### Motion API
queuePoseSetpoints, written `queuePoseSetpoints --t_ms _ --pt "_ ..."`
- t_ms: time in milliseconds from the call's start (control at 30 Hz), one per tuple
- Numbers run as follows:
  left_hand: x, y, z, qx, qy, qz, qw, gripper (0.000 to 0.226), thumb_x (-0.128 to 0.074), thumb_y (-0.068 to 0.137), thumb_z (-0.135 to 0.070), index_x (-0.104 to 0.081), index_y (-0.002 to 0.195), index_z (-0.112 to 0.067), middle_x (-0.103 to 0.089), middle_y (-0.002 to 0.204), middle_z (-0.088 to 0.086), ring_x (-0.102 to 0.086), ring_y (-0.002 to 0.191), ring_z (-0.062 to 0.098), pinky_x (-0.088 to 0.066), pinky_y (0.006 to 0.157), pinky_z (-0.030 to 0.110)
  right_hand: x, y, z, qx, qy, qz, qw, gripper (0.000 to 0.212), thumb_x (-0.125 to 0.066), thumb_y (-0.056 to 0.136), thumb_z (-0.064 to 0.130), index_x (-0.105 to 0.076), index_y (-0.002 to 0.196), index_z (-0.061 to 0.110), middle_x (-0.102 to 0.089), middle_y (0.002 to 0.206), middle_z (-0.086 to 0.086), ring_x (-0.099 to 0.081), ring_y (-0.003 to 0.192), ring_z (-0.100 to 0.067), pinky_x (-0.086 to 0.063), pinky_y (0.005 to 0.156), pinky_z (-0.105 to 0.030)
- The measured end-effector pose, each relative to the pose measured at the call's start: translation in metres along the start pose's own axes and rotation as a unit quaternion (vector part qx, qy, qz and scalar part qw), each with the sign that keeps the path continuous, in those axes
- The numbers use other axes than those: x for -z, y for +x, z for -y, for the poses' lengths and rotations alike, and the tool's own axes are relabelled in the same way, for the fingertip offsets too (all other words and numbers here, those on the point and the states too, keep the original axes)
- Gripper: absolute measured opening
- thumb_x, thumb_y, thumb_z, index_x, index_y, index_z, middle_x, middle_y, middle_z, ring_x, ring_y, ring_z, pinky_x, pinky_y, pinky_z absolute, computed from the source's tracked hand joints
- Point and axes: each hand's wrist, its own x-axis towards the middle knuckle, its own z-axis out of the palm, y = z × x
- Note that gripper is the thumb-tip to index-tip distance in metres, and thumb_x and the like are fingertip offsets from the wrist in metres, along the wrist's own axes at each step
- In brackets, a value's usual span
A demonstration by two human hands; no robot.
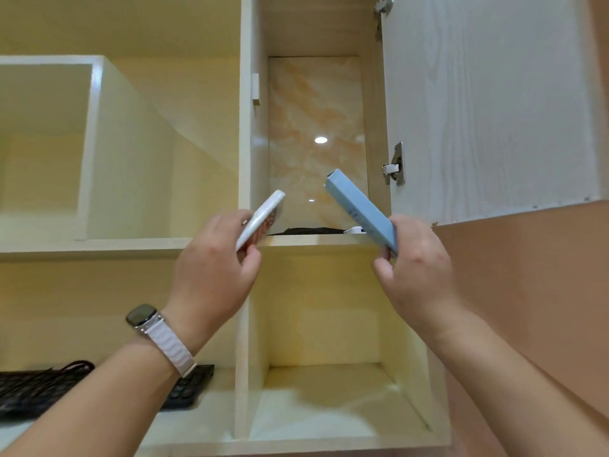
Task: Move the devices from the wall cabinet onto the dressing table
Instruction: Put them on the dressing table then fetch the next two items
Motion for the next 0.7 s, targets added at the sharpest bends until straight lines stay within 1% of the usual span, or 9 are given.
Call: queuePoseSetpoints --t_ms 67,133,267,400,433,500,567,667,700 --pt "0.003 -0.008 0.000 0.015 0.006 0.015 1.000 0.046 -0.065 0.082 -0.006 -0.058 0.127 -0.007 -0.065 0.100 0.010 -0.061 0.083 0.028 -0.044 0.066 0.031 0.004 -0.006 0.004 -0.060 0.029 0.014 0.998 0.029 -0.063 0.077 0.001 -0.057 0.105 0.005 -0.053 0.091 -0.009 -0.049 0.075 -0.031 -0.034 0.061 -0.032" --pt "0.004 -0.015 0.000 0.033 0.008 0.035 0.999 0.054 -0.066 0.083 -0.006 -0.052 0.136 -0.006 -0.066 0.103 0.011 -0.062 0.086 0.028 -0.044 0.068 0.032 0.007 -0.012 0.010 -0.076 0.048 0.026 0.996 0.028 -0.063 0.080 0.005 -0.057 0.107 0.008 -0.051 0.092 -0.004 -0.047 0.076 -0.027 -0.036 0.060 -0.034" --pt "0.005 -0.028 -0.002 0.076 -0.053 0.037 0.995 0.050 -0.063 0.088 -0.011 -0.051 0.136 -0.009 -0.065 0.111 0.009 -0.061 0.095 0.027 -0.047 0.076 0.035 0.017 -0.024 0.023 -0.094 0.092 0.043 0.990 0.028 -0.063 0.083 0.009 -0.057 0.110 0.013 -0.055 0.095 -0.001 -0.049 0.081 -0.021 -0.037 0.064 -0.034" --pt "0.000 -0.044 -0.016 0.095 -0.136 0.028 0.986 0.051 -0.060 0.091 -0.010 -0.046 0.140 -0.009 -0.061 0.121 0.008 -0.045 0.097 0.003 -0.035 0.077 0.013 0.032 -0.047 0.040 -0.151 0.106 0.071 0.980 0.021 -0.062 0.086 0.017 -0.054 0.105 0.019 -0.055 0.092 0.002 -0.048 0.078 -0.014 -0.040 0.063 -0.028" --pt "-0.002 -0.048 -0.021 0.101 -0.155 0.032 0.982 0.052 -0.059 0.092 -0.009 -0.044 0.142 -0.008 -0.059 0.122 0.010 -0.040 0.097 -0.002 -0.032 0.076 0.012 0.037 -0.054 0.044 -0.164 0.102 0.081 0.978 0.021 -0.061 0.086 0.018 -0.053 0.105 0.020 -0.055 0.091 0.003 -0.048 0.078 -0.012 -0.041 0.064 -0.027" --pt "-0.007 -0.058 -0.031 0.114 -0.194 0.057 0.973 0.056 -0.057 0.093 -0.009 -0.038 0.146 -0.007 -0.054 0.123 0.010 -0.035 0.095 -0.003 -0.029 0.080 0.015 0.047 -0.067 0.051 -0.182 0.084 0.094 0.975 0.020 -0.061 0.086 0.020 -0.052 0.103 0.022 -0.056 0.090 0.004 -0.047 0.078 -0.011 -0.043 0.066 -0.029" --pt "-0.010 -0.070 -0.038 0.119 -0.238 0.086 0.960 0.053 -0.055 0.094 -0.010 -0.039 0.145 -0.008 -0.052 0.120 0.005 -0.037 0.096 0.000 -0.030 0.082 0.018 0.059 -0.078 0.058 -0.198 0.056 0.100 0.974 0.020 -0.060 0.085 0.020 -0.052 0.104 0.021 -0.056 0.090 0.003 -0.049 0.079 -0.012 -0.045 0.068 -0.032" --pt "-0.008 -0.093 -0.042 0.172 -0.336 0.119 0.918 0.041 -0.057 0.094 -0.012 -0.047 0.134 -0.016 -0.056 0.108 -0.010 -0.052 0.094 0.009 -0.043 0.082 0.030 0.072 -0.090 0.072 -0.236 0.026 0.120 0.964 0.021 -0.060 0.084 0.020 -0.053 0.103 0.022 -0.059 0.091 0.002 -0.055 0.081 -0.017 -0.050 0.069 -0.041" --pt "-0.006 -0.100 -0.042 0.202 -0.375 0.128 0.896 0.038 -0.058 0.094 -0.013 -0.048 0.130 -0.019 -0.056 0.104 -0.017 -0.057 0.091 0.005 -0.049 0.080 0.034 0.075 -0.093 0.078 -0.253 0.021 0.126 0.959 0.020 -0.060 0.083 0.021 -0.053 0.102 0.023 -0.060 0.091 0.001 -0.057 0.081 -0.018 -0.052 0.069 -0.043"
